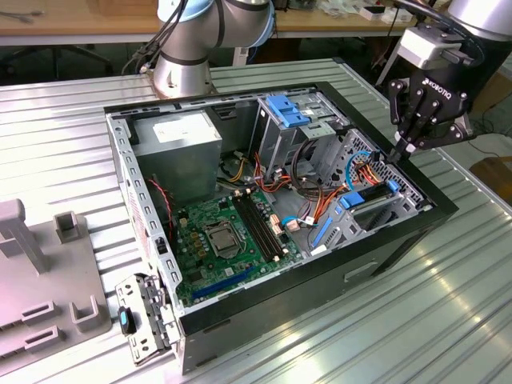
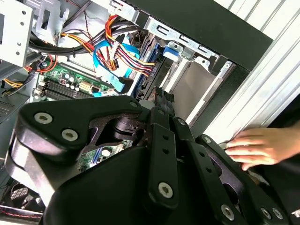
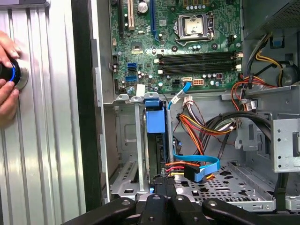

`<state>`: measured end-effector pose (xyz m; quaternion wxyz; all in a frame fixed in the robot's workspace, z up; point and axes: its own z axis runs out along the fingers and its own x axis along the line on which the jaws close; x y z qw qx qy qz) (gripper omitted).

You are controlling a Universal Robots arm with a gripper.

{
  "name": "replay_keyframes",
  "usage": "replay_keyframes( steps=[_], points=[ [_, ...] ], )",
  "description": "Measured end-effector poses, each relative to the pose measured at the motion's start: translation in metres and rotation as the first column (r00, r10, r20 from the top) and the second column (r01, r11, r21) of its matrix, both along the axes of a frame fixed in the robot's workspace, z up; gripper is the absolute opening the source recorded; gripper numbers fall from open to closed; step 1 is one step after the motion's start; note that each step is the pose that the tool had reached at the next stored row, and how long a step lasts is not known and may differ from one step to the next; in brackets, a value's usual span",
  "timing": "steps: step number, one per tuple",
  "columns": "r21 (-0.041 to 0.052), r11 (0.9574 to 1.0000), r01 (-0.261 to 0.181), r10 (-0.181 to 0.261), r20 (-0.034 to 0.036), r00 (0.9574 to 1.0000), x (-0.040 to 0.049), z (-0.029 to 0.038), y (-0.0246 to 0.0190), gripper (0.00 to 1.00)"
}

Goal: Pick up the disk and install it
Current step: 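Insert the second disk wire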

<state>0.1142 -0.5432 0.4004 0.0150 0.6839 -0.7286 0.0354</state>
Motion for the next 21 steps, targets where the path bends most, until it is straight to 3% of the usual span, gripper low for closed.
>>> replay_keyframes(
  steps=[4, 8, 10, 11, 13, 16, 21],
  points=[
    [-0.0032, 1.0000, -0.001, 0.001, -0.0107, 0.9999, 0.0000, 0.0001, 0.0030, 0.11],
    [-0.0109, 0.9999, -0.001, 0.001, -0.0111, 0.9999, 0.0000, 0.0002, 0.0032, 0.11],
    [-0.0143, 0.9999, -0.001, 0.001, -0.0111, 0.9999, 0.0001, 0.0002, 0.0048, 0.17],
    [-0.0197, 0.9998, -0.001, 0.001, -0.0111, 0.9999, 0.0001, 0.0001, 0.0109, 0.24],
    [-0.0252, 0.9997, -0.001, 0.001, -0.0111, 0.9999, 0.0001, 0.0003, 0.0200, 0.24],
    [-0.0553, 0.9985, -0.001, 0.001, -0.0112, 0.9999, 0.0001, -0.0002, 0.0333, 0.24],
    [-0.0610, 0.9981, -0.001, 0.000, -0.0152, 0.9999, 0.0000, -0.0079, 0.0420, 0.24]
  ],
)
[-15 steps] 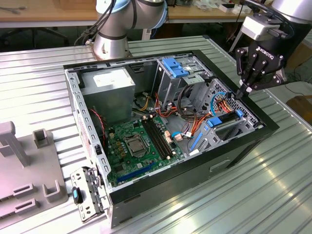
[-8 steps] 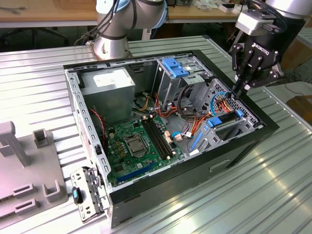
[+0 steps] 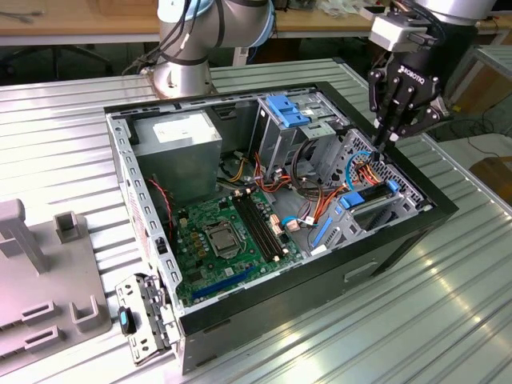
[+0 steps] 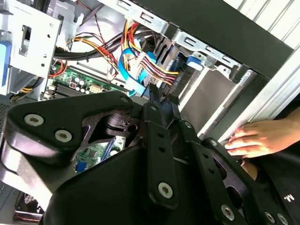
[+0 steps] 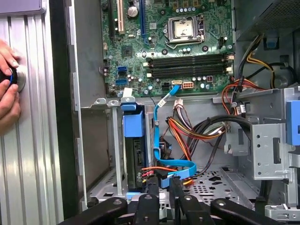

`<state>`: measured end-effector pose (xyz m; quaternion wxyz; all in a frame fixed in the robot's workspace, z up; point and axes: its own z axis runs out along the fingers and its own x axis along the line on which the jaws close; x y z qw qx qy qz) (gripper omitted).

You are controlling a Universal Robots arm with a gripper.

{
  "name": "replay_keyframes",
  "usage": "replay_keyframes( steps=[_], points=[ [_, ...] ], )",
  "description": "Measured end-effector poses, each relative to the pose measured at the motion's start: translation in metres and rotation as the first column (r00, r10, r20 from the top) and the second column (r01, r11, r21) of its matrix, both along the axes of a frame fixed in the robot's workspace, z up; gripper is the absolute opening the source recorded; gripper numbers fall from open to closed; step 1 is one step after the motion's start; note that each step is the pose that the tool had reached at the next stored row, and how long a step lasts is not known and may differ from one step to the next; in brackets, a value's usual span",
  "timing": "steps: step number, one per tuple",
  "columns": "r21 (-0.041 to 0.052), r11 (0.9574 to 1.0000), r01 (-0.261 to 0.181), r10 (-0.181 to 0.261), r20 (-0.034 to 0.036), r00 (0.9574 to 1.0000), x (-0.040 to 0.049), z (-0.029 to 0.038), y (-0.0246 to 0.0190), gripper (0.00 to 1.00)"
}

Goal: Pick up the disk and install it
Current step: 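Insert the second disk wire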

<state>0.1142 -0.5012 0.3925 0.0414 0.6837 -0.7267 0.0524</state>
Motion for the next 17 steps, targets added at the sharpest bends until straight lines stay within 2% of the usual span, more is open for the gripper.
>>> replay_keyframes(
  steps=[2, 3, 6, 8, 9, 12, 13, 15, 17],
  points=[
    [-0.0018, 1.0000, 0.000, 0.000, -0.0024, 1.0000, 0.0000, -0.0027, 0.0019, 0.24],
    [-0.0053, 1.0000, 0.000, 0.000, -0.0043, 1.0000, 0.0000, -0.0054, 0.0040, 0.24],
    [-0.0065, 1.0000, 0.000, 0.000, -0.0087, 1.0000, 0.0001, -0.0104, 0.0092, 0.24],
    [-0.0070, 1.0000, 0.000, 0.000, -0.0142, 0.9999, 0.0000, -0.0159, 0.0133, 0.24],
    [-0.0083, 1.0000, -0.002, 0.002, -0.0144, 0.9999, 0.0001, -0.0185, 0.0140, 0.24],
    [-0.0216, 0.9997, -0.008, 0.008, -0.0146, 0.9999, 0.0000, -0.0205, 0.0145, 0.24],
    [-0.0298, 0.9995, -0.009, 0.009, -0.0146, 0.9999, 0.0000, -0.0204, 0.0146, 0.24],
    [-0.0573, 0.9983, -0.009, 0.009, -0.0149, 0.9999, 0.0000, -0.0180, 0.0146, 0.24],
    [-0.0762, 0.9970, -0.010, 0.008, -0.0150, 0.9999, 0.0000, -0.0163, 0.0146, 0.24]
  ],
)
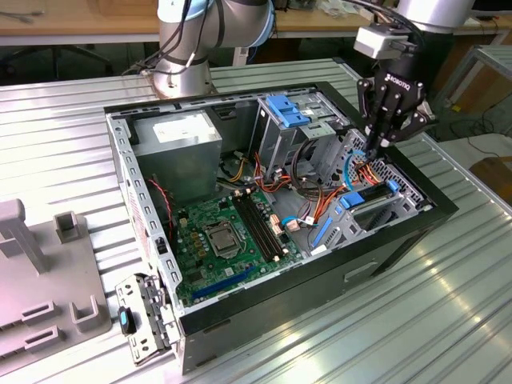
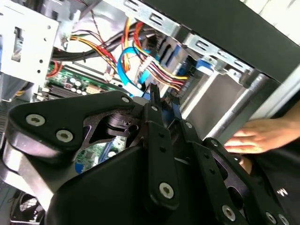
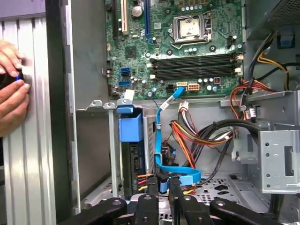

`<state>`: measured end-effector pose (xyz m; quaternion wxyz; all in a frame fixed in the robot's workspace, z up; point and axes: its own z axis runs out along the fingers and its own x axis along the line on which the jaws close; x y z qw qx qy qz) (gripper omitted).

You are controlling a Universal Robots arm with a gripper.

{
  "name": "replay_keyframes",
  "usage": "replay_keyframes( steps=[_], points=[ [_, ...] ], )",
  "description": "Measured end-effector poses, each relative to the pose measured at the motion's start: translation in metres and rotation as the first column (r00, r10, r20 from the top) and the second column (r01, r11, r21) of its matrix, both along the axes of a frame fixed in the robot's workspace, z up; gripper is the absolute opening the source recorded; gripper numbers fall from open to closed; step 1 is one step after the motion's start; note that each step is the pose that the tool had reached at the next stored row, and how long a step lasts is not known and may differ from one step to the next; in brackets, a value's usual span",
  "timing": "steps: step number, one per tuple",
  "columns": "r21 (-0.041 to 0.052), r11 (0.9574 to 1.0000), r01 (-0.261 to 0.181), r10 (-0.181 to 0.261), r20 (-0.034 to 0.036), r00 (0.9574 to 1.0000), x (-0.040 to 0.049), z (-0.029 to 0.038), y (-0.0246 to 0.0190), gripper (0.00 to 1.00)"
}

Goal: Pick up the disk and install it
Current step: 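Insert the second disk wire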

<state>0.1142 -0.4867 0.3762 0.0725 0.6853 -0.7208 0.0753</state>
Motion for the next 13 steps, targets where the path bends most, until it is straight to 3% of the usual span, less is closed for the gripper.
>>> replay_keyframes(
  steps=[1, 3, 4, 5, 9, 12, 13],
  points=[
    [-0.0091, 1.0000, 0.000, 0.000, 0.0000, 1.0000, 0.0000, 0.0002, 0.0000, 0.24],
    [-0.0479, 0.9989, 0.000, 0.000, 0.0001, 1.0000, 0.0000, 0.0003, 0.0000, 0.24],
    [-0.0853, 0.9964, 0.000, 0.000, 0.0002, 1.0000, 0.0000, 0.0003, 0.0000, 0.24],
    [-0.1156, 0.9933, -0.001, 0.001, 0.0002, 1.0000, 0.0000, 0.0002, 0.0000, 0.24],
    [-0.1269, 0.9919, -0.004, 0.004, -0.0001, 1.0000, 0.0000, -0.0012, 0.0005, 0.24],
    [-0.1269, 0.9919, -0.004, 0.004, -0.0014, 1.0000, 0.0001, -0.0012, 0.0006, 0.24],
    [-0.1268, 0.9919, -0.006, 0.004, -0.0189, 0.9998, 0.0014, -0.0030, 0.0011, 0.24]
  ],
)
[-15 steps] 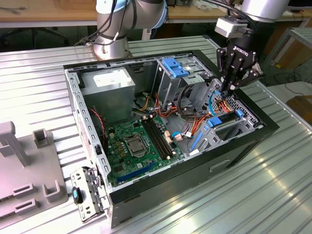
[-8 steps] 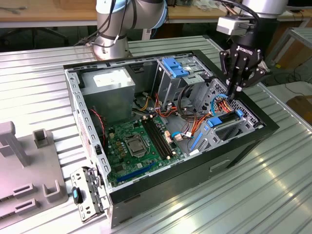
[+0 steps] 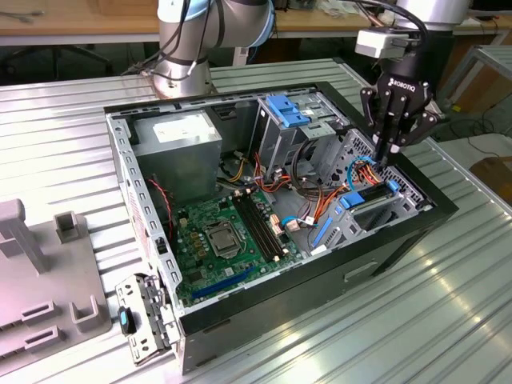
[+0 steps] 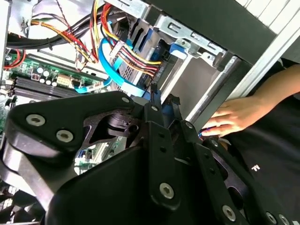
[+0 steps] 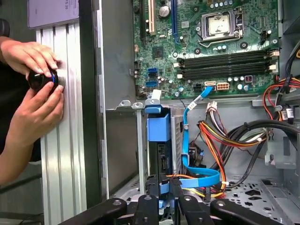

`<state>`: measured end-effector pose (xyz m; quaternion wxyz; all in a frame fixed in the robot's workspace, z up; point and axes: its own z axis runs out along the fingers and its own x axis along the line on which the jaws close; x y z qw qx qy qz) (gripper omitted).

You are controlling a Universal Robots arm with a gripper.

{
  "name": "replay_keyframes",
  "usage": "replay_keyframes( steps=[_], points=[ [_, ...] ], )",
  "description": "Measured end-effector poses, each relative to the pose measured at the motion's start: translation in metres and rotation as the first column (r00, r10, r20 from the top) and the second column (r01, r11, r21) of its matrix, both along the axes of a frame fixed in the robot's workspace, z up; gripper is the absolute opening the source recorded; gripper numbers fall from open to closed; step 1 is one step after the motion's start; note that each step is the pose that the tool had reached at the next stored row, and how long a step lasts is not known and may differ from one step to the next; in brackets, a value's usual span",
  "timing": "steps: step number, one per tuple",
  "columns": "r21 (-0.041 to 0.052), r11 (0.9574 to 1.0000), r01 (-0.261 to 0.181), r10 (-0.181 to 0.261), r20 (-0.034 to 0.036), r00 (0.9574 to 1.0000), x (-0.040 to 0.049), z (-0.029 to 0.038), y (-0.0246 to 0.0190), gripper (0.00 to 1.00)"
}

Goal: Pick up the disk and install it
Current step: 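Insert the second disk wire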

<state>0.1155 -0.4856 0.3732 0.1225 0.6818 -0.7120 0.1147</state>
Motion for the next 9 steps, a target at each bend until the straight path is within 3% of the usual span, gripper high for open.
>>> replay_keyframes(
  steps=[1, 3, 5, 9],
  points=[
    [-0.0001, 1.0000, 0.000, 0.000, -0.0083, 1.0000, 0.0019, -0.0018, 0.0007, 0.24],
    [0.0000, 1.0000, 0.000, 0.000, -0.0157, 0.9999, 0.0039, -0.0097, 0.0014, 0.24],
    [-0.0005, 1.0000, 0.000, 0.000, -0.0242, 0.9997, 0.0042, -0.0115, 0.0017, 0.24],
    [-0.0007, 1.0000, 0.001, -0.001, -0.0267, 0.9996, 0.0059, -0.0116, 0.0017, 0.24]
  ],
)
